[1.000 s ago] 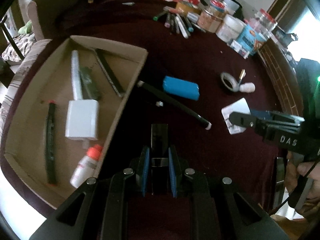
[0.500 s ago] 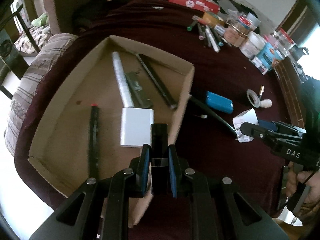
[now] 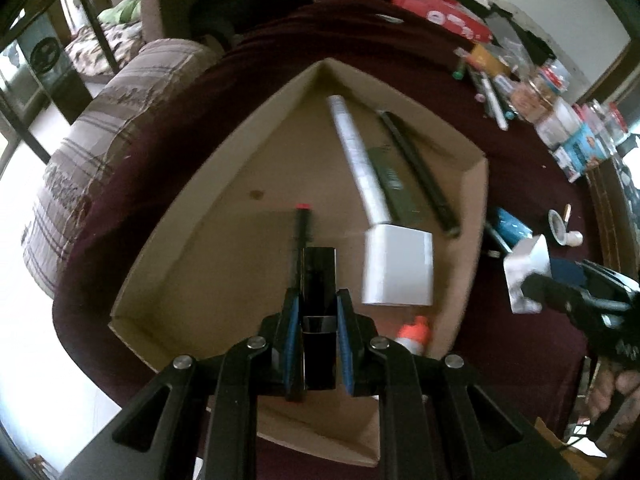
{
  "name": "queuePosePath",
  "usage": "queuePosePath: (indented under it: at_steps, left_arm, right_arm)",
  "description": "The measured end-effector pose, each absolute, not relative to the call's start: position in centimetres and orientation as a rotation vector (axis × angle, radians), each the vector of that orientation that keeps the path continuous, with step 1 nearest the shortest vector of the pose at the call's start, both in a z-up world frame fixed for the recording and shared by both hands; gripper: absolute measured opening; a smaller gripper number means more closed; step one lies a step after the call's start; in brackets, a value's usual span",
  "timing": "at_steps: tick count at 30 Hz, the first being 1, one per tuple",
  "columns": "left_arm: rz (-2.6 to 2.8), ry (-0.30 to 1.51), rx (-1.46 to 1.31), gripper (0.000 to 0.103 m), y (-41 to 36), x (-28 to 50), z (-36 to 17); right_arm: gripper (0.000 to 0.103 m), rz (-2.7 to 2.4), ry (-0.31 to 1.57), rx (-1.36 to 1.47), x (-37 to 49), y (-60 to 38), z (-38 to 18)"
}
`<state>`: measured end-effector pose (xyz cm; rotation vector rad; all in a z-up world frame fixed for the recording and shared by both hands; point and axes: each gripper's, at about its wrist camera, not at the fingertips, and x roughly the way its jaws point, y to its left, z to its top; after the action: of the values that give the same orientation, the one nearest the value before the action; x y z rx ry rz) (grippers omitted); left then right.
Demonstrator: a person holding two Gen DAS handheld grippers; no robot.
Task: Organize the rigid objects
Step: 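Carry the white pad and black marker over the tray with both grippers, then open the right gripper to drop the white pad while the left releases the marker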
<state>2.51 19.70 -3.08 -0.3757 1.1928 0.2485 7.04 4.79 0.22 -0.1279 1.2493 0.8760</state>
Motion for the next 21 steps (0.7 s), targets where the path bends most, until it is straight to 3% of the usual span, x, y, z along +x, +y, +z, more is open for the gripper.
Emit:
queuePosePath:
  at_steps: [13, 21]
  left_arm:
    - [0.3, 1.211, -0.431, 0.016, 23.0, 0.8, -5.2]
    - [0.288, 1.215, -0.441, 0.016, 23.5, 1.2, -5.9]
  right_arm:
    - [0.054, 1.135, 1.314, -0.215, 1.9, 13.8, -0.9]
    - [0.054, 1.075, 1.228, -0.301, 6.9, 19.1, -0.3]
